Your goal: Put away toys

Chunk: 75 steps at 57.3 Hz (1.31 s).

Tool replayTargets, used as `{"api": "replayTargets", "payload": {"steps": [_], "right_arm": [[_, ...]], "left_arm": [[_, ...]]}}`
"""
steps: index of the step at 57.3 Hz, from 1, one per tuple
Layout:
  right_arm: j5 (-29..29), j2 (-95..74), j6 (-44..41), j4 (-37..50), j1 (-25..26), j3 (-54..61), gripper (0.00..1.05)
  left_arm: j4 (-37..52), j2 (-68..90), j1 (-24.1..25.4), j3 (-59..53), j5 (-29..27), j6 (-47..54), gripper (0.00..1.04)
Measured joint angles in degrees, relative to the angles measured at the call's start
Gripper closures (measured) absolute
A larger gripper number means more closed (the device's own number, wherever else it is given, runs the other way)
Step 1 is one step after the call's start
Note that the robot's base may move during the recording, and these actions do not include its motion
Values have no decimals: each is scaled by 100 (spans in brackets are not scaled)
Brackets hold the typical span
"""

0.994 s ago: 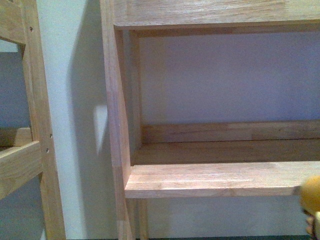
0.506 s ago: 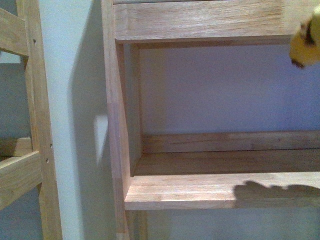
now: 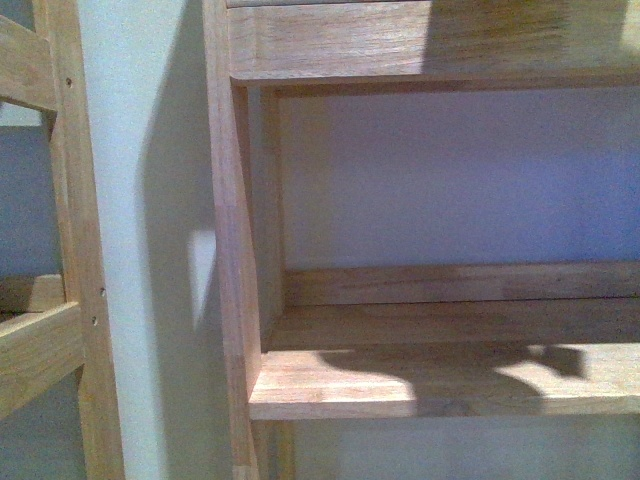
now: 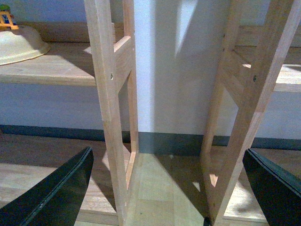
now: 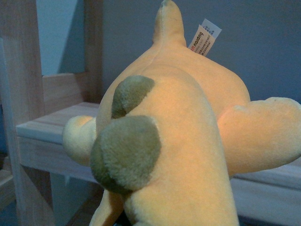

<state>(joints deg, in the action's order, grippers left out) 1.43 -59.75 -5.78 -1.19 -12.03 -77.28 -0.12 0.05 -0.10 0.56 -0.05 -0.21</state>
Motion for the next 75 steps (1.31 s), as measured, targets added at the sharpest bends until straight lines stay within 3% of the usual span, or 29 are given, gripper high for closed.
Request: {"api": "replayTargets", "payload": {"steps": [21, 32, 41, 53, 75], "right_arm": [[-216, -2170, 455, -1303, -173, -3064, 98], [-780, -3856, 1773, -2511, -46, -5499, 98], [-898, -4903, 2618, -3252, -46, -7189, 98], [-804, -5702, 2739, -3532, -149, -8330, 98], [-940, -6242, 2439, -3014, -352, -8824, 98]], "left_arm": [[0, 0, 0, 0, 0, 0, 6], [0, 0, 0, 0, 0, 0, 6], [0, 0, 0, 0, 2, 0, 6], [0, 0, 0, 0, 0, 0, 6], [0, 0, 0, 0, 0, 0, 6]]}}
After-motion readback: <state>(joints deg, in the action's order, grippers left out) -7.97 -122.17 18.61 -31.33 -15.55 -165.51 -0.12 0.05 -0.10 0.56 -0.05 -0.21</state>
